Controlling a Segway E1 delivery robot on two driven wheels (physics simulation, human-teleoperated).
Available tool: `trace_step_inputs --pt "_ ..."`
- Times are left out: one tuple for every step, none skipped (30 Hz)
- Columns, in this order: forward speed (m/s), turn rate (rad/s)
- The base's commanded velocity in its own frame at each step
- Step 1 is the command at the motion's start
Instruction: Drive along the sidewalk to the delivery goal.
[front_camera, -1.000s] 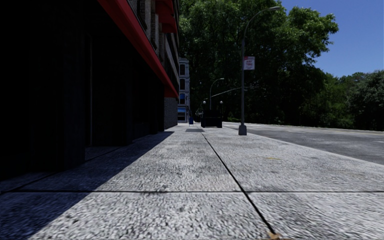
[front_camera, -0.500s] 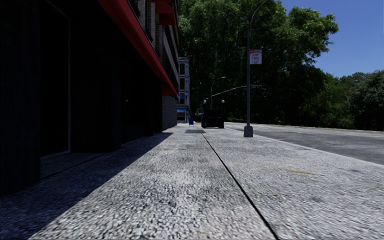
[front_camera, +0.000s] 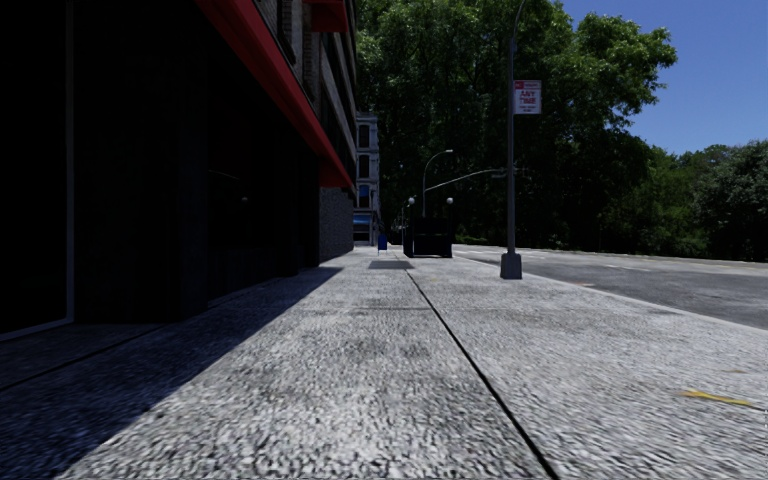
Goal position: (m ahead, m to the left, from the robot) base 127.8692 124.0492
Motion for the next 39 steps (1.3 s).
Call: trace_step_inputs --pt "2.00 0.00" --pt "2.00 0.00" --pt "2.00 0.00" --pt "2.00 0.00" --pt "2.00 0.00" --pt "2.00 0.00" --pt "2.00 0.00" --pt "2.00 0.00" --pt "2.00 0.00" --pt "2.00 0.00" --pt "2.00 0.00" --pt "2.00 0.00" --pt "2.00 0.00" --pt "2.00 0.00" --pt "2.00 0.00" --pt "2.00 0.00" --pt "2.00 0.00" --pt "2.00 0.00" --pt "2.00 0.00" --pt "2.00 0.00" --pt "2.00 0.00" --pt "2.00 0.00" --pt "2.00 0.00" --pt "2.00 0.00" --pt "2.00 0.00" --pt "2.00 0.00" --pt "2.00 0.00" --pt "2.00 0.00" --pt "2.00 0.00" --pt "2.00 0.00" --pt "2.00 0.00" --pt "2.00 0.00" --pt "2.00 0.00" --pt "2.00 0.00" --pt "2.00 0.00" --pt "2.00 0.00" --pt "2.00 0.00" --pt "2.00 0.00" --pt "2.00 0.00"
